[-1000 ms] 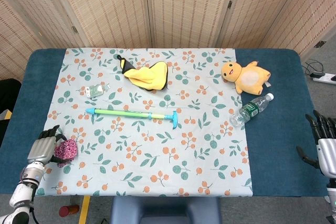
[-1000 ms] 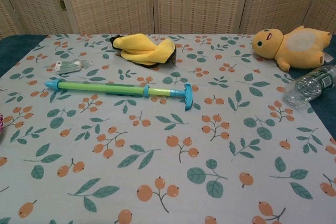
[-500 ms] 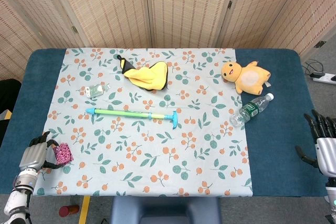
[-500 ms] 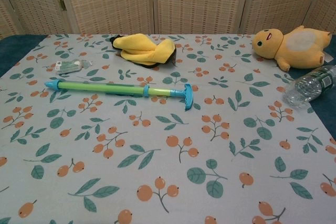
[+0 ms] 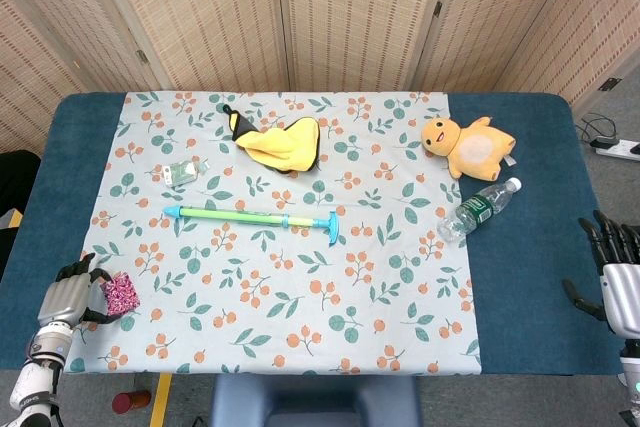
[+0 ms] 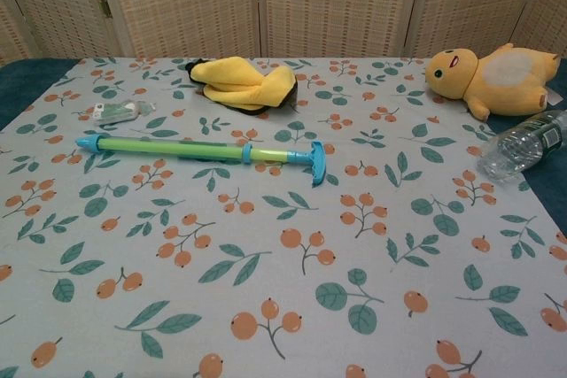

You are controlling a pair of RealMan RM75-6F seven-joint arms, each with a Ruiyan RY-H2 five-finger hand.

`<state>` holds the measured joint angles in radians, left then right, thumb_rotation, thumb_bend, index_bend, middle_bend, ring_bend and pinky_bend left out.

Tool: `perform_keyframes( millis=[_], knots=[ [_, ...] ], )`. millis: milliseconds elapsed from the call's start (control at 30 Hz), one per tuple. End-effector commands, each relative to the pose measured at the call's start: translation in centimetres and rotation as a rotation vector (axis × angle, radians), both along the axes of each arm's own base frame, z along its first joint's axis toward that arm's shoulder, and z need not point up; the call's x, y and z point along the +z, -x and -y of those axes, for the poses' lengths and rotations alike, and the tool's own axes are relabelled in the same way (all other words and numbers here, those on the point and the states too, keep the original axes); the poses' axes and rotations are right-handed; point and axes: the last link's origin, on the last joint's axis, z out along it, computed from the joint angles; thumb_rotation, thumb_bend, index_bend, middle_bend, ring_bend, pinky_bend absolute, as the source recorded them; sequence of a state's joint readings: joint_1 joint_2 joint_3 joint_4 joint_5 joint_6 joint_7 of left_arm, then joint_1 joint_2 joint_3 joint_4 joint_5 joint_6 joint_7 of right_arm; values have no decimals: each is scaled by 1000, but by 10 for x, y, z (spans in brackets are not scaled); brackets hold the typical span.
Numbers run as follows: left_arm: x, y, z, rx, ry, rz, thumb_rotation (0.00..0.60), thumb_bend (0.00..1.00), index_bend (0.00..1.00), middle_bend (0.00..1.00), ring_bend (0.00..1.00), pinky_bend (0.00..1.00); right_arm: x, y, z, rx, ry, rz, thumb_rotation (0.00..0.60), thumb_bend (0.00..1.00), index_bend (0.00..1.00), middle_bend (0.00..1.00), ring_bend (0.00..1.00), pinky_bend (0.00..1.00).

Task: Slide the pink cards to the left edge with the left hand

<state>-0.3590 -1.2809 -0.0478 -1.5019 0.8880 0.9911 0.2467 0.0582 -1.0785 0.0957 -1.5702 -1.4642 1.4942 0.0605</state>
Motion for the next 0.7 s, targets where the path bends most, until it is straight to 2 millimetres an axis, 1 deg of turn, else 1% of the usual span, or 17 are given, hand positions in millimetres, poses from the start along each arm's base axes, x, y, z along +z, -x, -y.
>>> perform_keyframes(
  millis=[33,700],
  knots=[
    [-1,-1,0,-1,-3,1,600,135,330,0,0,0,0,0,0,-1,1,0,600,329,1,2,0,0],
    [-2,-2,2,22,-8,-5,600,133,285,0,0,0,1,-1,1,3,0,0,600,329,1,2,0,0]
  ],
)
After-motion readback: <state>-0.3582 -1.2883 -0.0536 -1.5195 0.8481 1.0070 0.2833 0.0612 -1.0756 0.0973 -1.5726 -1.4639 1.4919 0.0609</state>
